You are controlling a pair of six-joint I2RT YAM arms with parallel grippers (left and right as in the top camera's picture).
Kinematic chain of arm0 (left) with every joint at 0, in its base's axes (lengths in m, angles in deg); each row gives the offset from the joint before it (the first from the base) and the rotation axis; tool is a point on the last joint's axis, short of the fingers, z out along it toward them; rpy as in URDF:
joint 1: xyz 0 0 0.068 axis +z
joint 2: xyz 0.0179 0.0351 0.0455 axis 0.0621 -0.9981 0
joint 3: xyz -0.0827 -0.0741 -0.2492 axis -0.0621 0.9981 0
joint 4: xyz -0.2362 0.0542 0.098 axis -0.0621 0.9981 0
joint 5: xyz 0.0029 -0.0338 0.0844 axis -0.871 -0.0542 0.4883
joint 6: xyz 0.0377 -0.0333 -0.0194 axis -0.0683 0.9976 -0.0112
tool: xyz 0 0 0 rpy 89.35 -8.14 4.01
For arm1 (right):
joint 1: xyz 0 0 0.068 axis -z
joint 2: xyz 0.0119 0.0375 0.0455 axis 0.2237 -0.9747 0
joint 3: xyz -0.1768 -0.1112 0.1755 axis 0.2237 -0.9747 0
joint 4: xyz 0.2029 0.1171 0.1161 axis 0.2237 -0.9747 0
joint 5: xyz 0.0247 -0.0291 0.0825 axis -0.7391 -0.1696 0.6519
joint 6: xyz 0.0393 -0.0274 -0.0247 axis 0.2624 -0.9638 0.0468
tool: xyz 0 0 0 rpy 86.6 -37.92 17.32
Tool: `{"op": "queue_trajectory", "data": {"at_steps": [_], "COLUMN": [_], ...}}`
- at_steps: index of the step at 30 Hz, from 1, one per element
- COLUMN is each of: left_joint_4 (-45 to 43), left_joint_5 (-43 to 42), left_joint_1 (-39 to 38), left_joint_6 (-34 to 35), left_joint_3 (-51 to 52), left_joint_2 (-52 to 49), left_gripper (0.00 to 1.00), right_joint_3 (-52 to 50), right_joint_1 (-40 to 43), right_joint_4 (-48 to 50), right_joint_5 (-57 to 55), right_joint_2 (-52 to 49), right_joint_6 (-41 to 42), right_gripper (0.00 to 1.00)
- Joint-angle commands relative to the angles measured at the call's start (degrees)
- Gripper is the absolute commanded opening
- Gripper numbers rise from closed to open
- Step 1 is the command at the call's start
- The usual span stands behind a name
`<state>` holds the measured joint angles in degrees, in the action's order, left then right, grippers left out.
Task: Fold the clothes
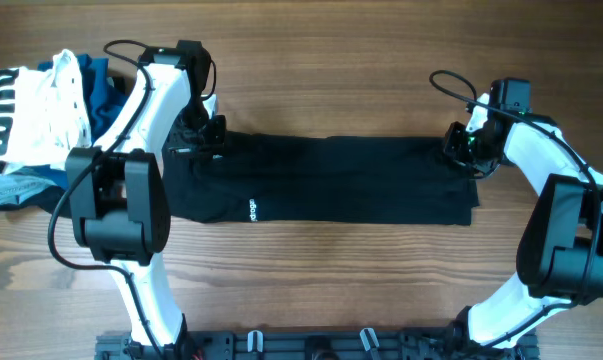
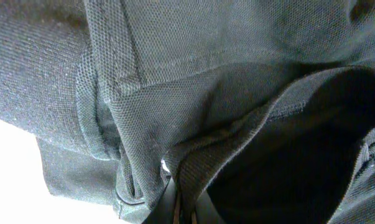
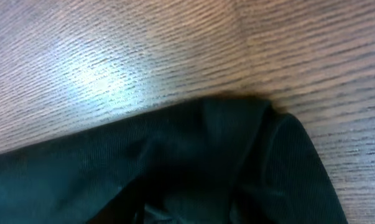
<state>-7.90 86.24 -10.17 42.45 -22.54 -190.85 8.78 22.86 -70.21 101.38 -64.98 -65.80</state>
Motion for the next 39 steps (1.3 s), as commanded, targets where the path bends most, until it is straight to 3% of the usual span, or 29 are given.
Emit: {"op": "queue_trajectory", "data": {"at_steps": [1, 3, 4, 5, 6, 10, 27, 37, 38, 39], "left_joint_4": [-0.3, -0.1, -0.1, -0.2, -0.3, -0.3, 4.6, 8.4, 8.7, 8.7], "left_joint_5": [-0.2, -0.2, -0.2, -0.1, -0.1, -0.1, 0.0, 0.5, 0.5, 0.5], "left_joint_1": [0.2, 0.2, 0.2, 0.2, 0.2, 0.2, 0.2, 0.0, 0.0, 0.0], "left_joint_6": [0.6, 0.6, 0.6, 0.6, 0.6, 0.6, 0.5, 0.5, 0.5, 0.5], "left_joint_3": [0.4, 0.4, 0.4, 0.4, 0.4, 0.4, 0.4, 0.4, 0.4, 0.4], "left_joint_2": [1.6, 1.6, 1.6, 1.6, 1.6, 1.6, 1.7, 1.6, 1.6, 1.6], "left_gripper": [0.04, 0.04, 0.04, 0.04, 0.04, 0.04, 0.04, 0.05, 0.07, 0.13], "right_joint_3": [-0.1, -0.1, -0.1, -0.1, 0.0, 1.4, 5.7, 4.8, 4.4, 3.9], "right_joint_1": [-0.1, -0.1, -0.1, -0.1, 0.0, 0.1, 6.1, 6.1, 6.1, 6.1], "right_joint_4": [-2.1, -3.7, -3.6, -3.1, -2.3, -2.3, -12.5, -21.1, -21.2, -21.0], "right_joint_5": [-0.4, -2.1, -4.2, -4.6, -3.7, 1.5, 1.0, -3.5, -4.1, -4.0], "right_joint_2": [-0.8, -0.8, -0.8, -0.8, -0.7, -0.5, 12.6, 12.5, 12.5, 12.5], "right_joint_6": [-0.3, -1.0, -1.0, -1.0, -1.0, -1.2, -0.7, -0.5, -0.5, -0.5], "right_gripper": [0.42, 0.49, 0.38, 0.15, 0.06, 0.04, 0.04, 0.16, 0.23, 0.47]}}
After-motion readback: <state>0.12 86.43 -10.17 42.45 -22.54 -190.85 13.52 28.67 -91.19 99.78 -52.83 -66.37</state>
